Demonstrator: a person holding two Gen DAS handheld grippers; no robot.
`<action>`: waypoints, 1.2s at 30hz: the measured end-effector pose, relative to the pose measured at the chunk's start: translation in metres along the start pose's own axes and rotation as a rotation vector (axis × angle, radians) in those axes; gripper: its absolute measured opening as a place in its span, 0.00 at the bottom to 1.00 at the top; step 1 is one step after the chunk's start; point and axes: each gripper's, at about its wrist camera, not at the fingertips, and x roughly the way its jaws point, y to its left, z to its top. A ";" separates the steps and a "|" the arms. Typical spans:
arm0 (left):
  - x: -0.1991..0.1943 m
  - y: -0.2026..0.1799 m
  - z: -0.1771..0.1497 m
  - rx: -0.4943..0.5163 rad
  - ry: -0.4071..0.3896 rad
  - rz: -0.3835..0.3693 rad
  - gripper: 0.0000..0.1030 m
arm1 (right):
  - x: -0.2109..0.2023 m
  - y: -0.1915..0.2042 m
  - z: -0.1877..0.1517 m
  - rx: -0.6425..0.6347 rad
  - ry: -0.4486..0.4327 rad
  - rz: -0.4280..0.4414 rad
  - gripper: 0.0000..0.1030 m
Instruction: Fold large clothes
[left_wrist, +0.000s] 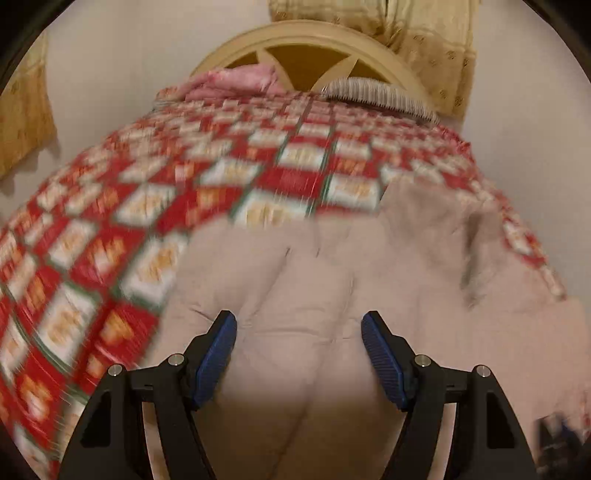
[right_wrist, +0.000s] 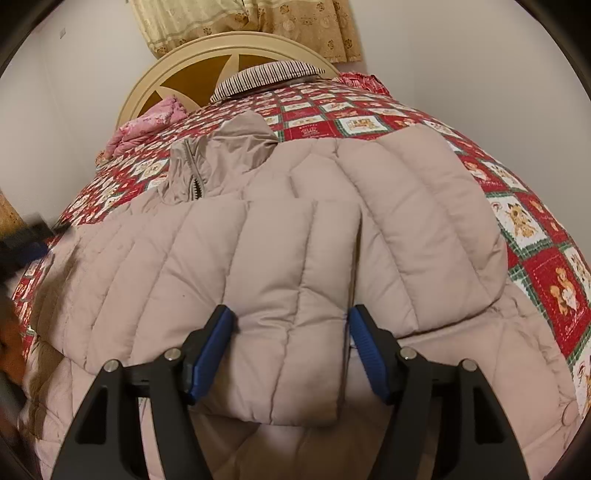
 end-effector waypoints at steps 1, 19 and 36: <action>0.000 0.001 -0.006 -0.002 -0.018 0.001 0.69 | 0.000 0.000 0.000 0.000 0.001 0.007 0.70; -0.029 0.025 0.005 -0.089 -0.149 -0.108 0.70 | 0.063 0.066 0.191 0.050 0.030 0.046 0.91; -0.015 0.032 0.009 -0.124 -0.097 -0.153 0.70 | 0.175 0.072 0.214 -0.060 0.315 -0.288 0.17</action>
